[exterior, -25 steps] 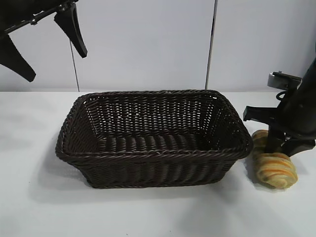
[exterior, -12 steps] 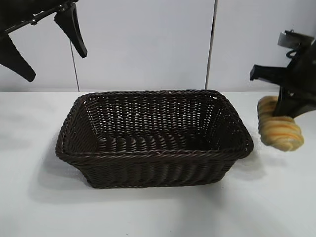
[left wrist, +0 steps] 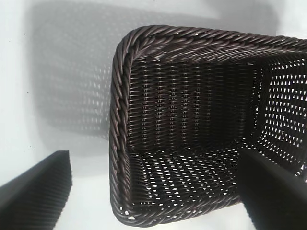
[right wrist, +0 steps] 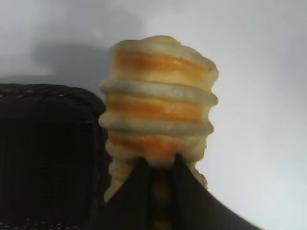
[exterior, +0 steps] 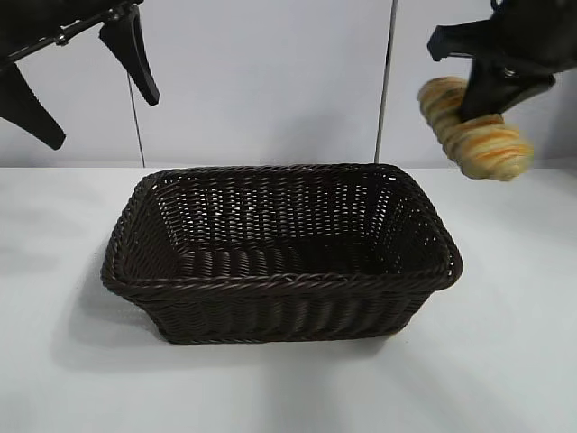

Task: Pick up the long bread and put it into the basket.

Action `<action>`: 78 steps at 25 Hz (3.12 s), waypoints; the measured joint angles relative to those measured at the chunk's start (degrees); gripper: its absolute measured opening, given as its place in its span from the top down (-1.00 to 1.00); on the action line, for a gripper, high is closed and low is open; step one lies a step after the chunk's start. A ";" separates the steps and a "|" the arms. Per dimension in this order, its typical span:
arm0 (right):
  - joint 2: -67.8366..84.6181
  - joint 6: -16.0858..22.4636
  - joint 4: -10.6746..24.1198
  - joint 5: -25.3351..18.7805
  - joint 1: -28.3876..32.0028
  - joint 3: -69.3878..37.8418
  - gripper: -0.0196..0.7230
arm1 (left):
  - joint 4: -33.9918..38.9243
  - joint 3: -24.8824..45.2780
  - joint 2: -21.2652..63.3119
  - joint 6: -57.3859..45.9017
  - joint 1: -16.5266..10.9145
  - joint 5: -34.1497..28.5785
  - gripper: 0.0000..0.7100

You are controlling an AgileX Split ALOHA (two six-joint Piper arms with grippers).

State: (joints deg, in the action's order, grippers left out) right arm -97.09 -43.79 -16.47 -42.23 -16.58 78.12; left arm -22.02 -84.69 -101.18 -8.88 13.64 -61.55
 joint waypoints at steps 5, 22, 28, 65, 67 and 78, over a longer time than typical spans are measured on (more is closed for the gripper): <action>-2.68 -13.06 -3.80 3.20 -2.37 0.00 0.77 | 0.00 0.00 0.00 0.00 0.00 -0.32 -0.89; -14.81 -23.72 -7.80 7.48 -10.55 0.00 0.77 | 0.00 0.00 0.00 0.00 0.00 -1.15 -0.89; -17.00 -23.72 -7.87 10.50 -10.58 0.00 0.78 | 0.00 0.00 0.00 0.00 0.00 -1.25 -0.89; 0.81 50.14 11.79 -5.69 -3.80 0.11 -0.92 | 0.00 0.00 0.00 0.00 0.00 -1.25 -0.89; 2.46 53.06 11.82 -7.51 -2.76 0.11 -0.92 | 0.00 0.00 0.00 0.00 0.00 -1.25 -0.89; 4.31 55.77 12.23 -13.68 2.91 0.11 -0.92 | 0.00 0.00 0.00 0.00 0.00 -0.18 -0.89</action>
State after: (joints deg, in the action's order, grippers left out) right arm -92.78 11.98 -4.23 -55.91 -13.66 78.23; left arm -22.02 -84.69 -101.18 -8.88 13.64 -61.73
